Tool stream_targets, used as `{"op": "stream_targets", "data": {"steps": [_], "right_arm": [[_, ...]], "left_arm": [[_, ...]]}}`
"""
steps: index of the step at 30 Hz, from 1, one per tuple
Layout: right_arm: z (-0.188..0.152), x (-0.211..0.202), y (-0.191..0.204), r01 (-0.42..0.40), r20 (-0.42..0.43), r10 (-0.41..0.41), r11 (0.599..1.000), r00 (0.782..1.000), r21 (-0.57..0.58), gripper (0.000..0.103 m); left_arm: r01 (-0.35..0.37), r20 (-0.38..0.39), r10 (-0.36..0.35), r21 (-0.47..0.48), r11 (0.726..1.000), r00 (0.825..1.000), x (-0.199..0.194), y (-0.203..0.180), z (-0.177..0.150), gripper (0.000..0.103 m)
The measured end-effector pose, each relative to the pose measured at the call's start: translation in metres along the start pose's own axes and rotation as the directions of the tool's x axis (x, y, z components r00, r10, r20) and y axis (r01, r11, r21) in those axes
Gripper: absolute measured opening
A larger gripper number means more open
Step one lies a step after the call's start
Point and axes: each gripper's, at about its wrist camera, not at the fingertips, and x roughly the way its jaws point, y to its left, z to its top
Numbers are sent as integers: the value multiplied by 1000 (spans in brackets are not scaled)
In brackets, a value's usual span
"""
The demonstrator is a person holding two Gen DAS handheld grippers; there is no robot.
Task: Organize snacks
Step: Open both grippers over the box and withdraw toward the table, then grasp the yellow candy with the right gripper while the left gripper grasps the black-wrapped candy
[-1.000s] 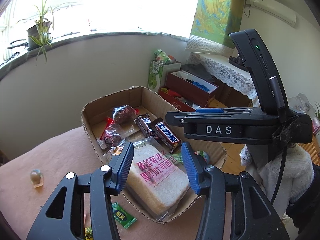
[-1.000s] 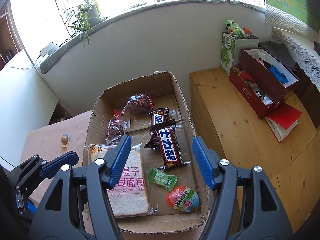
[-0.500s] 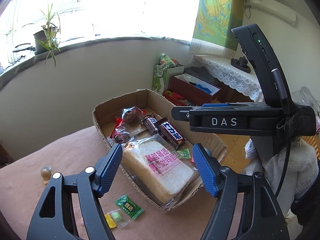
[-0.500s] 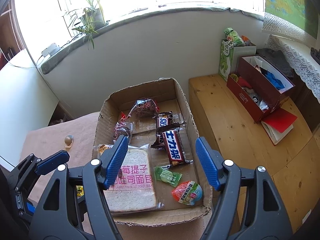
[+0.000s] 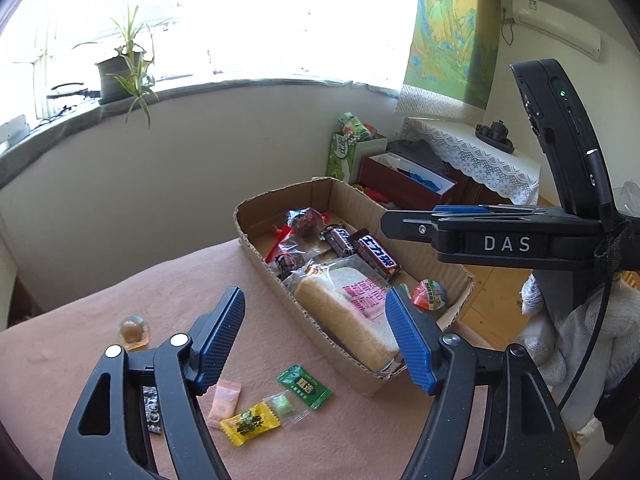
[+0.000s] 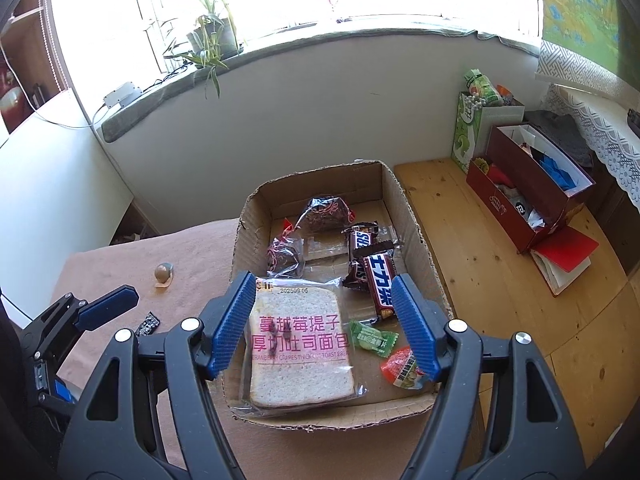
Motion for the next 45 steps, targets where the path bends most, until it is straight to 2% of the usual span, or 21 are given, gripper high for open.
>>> {"op": "stream_targets", "data": {"steps": [5,10,17,25,27,33,36,45], "right_arm": [[-11,-4,21,-43,1,43,999,999,-26,73],[-27,-11,52,-67,9,68,993,998,-101,73],[-57,-5,102,-138,-48,131,969,990,-204,73],[-97,26,155,-162,-140,121,931,983,-328,73],[-105,34,163,-162,-159,112,922,981,-351,73],[-114,56,175,-155,-194,82,902,978,-402,73],[-113,66,175,-160,-211,78,900,974,-406,66],[-113,95,169,-128,-248,31,914,968,-385,63]], "left_arm": [[-29,-9,29,-36,999,1000,-11,30,-11,73],[-60,-27,58,-102,993,998,-24,70,-28,73],[-90,-67,80,-153,984,994,-27,112,-49,72],[-59,-140,37,-158,986,989,-15,132,-73,55],[-59,-155,34,-163,985,987,-12,135,-78,54],[-66,-177,33,-181,981,984,-7,145,-88,50],[-63,-187,28,-185,981,982,-4,148,-90,48],[-57,-221,14,-194,979,975,5,152,-96,45]]}}
